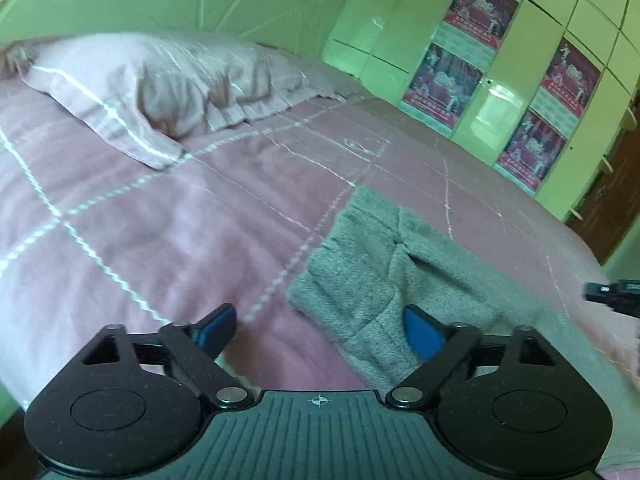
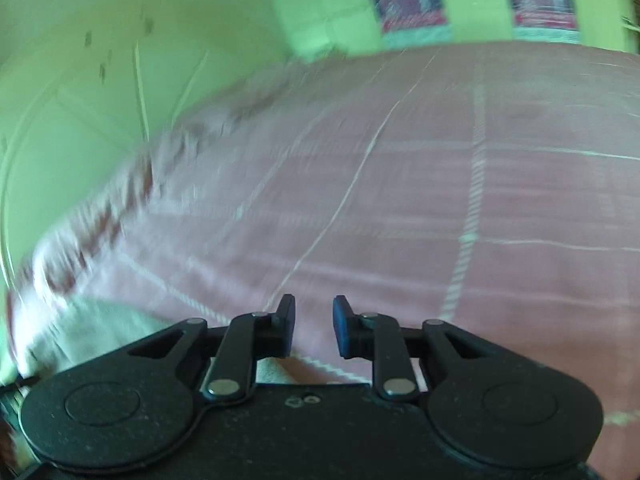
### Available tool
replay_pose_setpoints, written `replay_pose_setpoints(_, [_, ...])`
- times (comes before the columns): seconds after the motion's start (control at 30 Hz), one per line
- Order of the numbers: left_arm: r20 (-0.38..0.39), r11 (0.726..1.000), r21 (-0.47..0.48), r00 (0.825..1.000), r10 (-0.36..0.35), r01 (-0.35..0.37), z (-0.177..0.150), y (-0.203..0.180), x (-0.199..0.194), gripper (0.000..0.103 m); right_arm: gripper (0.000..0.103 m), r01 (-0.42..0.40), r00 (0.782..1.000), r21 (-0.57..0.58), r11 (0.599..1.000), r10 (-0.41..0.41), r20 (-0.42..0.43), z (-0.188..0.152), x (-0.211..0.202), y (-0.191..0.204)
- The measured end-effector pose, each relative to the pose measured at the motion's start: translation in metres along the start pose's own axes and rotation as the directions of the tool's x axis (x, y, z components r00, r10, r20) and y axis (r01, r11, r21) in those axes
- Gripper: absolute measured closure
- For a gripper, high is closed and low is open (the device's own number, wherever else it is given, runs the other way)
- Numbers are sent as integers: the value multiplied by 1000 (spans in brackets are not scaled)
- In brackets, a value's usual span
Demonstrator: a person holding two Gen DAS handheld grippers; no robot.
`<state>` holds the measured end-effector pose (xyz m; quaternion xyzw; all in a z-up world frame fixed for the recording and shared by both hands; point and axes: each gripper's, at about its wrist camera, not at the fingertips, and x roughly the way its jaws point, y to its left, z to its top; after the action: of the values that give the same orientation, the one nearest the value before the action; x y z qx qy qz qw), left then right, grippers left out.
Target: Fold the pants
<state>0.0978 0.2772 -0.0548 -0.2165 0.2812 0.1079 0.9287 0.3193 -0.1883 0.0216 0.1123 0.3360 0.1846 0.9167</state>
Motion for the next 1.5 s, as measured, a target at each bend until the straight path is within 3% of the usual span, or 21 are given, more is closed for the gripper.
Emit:
replay_pose_setpoints(0.07, [60,999,31,998,6,-7,0,-9,-20,5,86,39,993,34,999,-42,106,-7,-60,-21])
replay_pose_setpoints(0.17, [144,989,148,990,-15,-6,-2,-43,-38,4,82,92,974,101,991,-110,197,-34,-133,-52])
replay_pose_setpoints(0.27, [163,950,311,983,-79,25,-8,-93,-36,0,81,114,971,184,976,-149,186,-68,-159,-72])
replay_pose_setpoints(0.4, [43,891,447,993,-105,75,-26,-144,-14,0,81,25,993,257,966,-53,104,-108,-136,-77])
replay_pose_setpoints(0.47, [-41,876,481,999,-27,43,-37,-147,3,0,87,99,995,235,967,-98,-18,-123,-114,-83])
replay_pose_setpoints(0.5, [-107,876,480,994,12,41,-44,-143,11,0,99,134,991,221,966,-128,-40,-129,-112,-91])
replay_pose_setpoints(0.53, [-97,883,465,995,-27,70,-49,-135,8,0,101,154,988,254,955,-157,-6,-134,-120,-103])
replay_pose_setpoints(0.63, [-100,877,473,994,-47,89,-50,-128,-1,0,100,225,950,465,856,-299,92,-147,-171,-155])
replay_pose_setpoints(0.67, [-101,873,480,994,-45,88,-50,-130,-3,0,95,240,935,498,833,-336,111,-151,-191,-167])
replay_pose_setpoints(0.7, [-98,872,481,994,-45,87,-52,-130,-4,0,77,246,916,520,818,-371,149,-155,-214,-176])
replay_pose_setpoints(0.73, [-92,872,482,995,-45,84,-54,-131,-5,0,75,253,890,534,807,-411,199,-160,-241,-181])
replay_pose_setpoints(0.8, [-82,872,484,996,-42,76,-54,-132,-2,0,73,215,840,608,765,-462,285,-175,-294,-195])
replay_pose_setpoints(0.87, [-68,874,481,997,-40,68,-58,-135,-2,0,75,163,797,702,693,-512,320,-199,-335,-211])
replay_pose_setpoints(0.93, [-63,875,480,997,-36,62,-57,-136,2,0,79,150,781,762,630,-548,299,-221,-356,-224])
replay_pose_setpoints(1.0, [-58,876,478,998,-34,58,-57,-137,5,0,79,133,779,799,587,-561,282,-244,-363,-237])
replay_pose_setpoints(1.07, [-57,875,481,998,-32,55,-57,-137,5,0,80,84,795,833,547,-541,275,-262,-356,-249])
replay_pose_setpoints(1.23, [-61,876,479,998,-30,55,-55,-137,7,0,76,27,813,879,476,-522,258,-275,-323,-265])
replay_pose_setpoints(1.3, [-59,876,480,998,-28,53,-55,-137,8,0,78,12,818,872,489,-507,273,-273,-316,-269])
replay_pose_setpoints(1.37, [-59,875,481,998,-26,51,-55,-137,8,0,81,115,824,859,499,-531,198,-264,-318,-264])
replay_pose_setpoints(1.43, [-61,876,479,998,-25,51,-54,-137,9,0,74,191,810,830,523,-561,167,-255,-328,-249])
replay_pose_setpoints(1.5, [-59,877,478,998,-24,50,-54,-137,9,0,80,232,804,800,553,-572,162,-254,-336,-237])
